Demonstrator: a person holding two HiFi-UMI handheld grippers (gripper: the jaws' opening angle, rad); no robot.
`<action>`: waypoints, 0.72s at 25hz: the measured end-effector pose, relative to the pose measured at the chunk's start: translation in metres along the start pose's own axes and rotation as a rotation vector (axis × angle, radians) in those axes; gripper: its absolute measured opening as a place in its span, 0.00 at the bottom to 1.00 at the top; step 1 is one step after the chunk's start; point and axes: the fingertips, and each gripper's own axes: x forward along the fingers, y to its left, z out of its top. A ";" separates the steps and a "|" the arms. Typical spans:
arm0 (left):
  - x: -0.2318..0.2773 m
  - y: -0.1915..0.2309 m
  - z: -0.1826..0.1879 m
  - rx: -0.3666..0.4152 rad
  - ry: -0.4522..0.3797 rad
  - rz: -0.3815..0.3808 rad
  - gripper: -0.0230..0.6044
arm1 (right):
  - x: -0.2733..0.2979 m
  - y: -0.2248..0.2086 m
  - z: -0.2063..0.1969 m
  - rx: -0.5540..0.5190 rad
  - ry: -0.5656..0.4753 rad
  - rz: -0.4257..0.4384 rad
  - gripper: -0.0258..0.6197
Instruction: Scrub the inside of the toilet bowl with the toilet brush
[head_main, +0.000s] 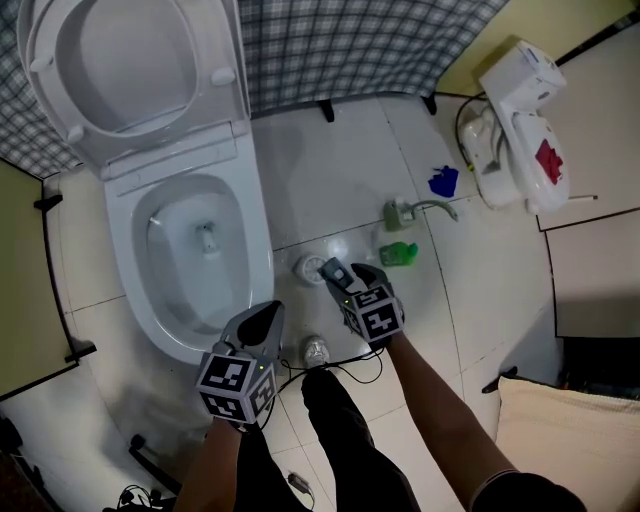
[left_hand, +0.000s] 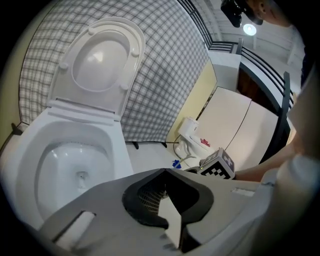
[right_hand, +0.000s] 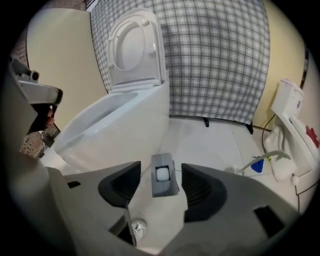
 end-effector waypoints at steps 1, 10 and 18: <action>0.002 0.002 -0.002 -0.001 -0.004 0.002 0.05 | 0.010 -0.002 -0.003 -0.008 0.016 0.002 0.46; 0.001 0.009 -0.012 0.028 -0.015 0.013 0.05 | 0.068 -0.007 -0.029 -0.068 0.177 -0.012 0.45; -0.006 0.019 -0.003 0.018 -0.012 0.035 0.05 | 0.056 -0.010 -0.029 -0.115 0.218 -0.037 0.33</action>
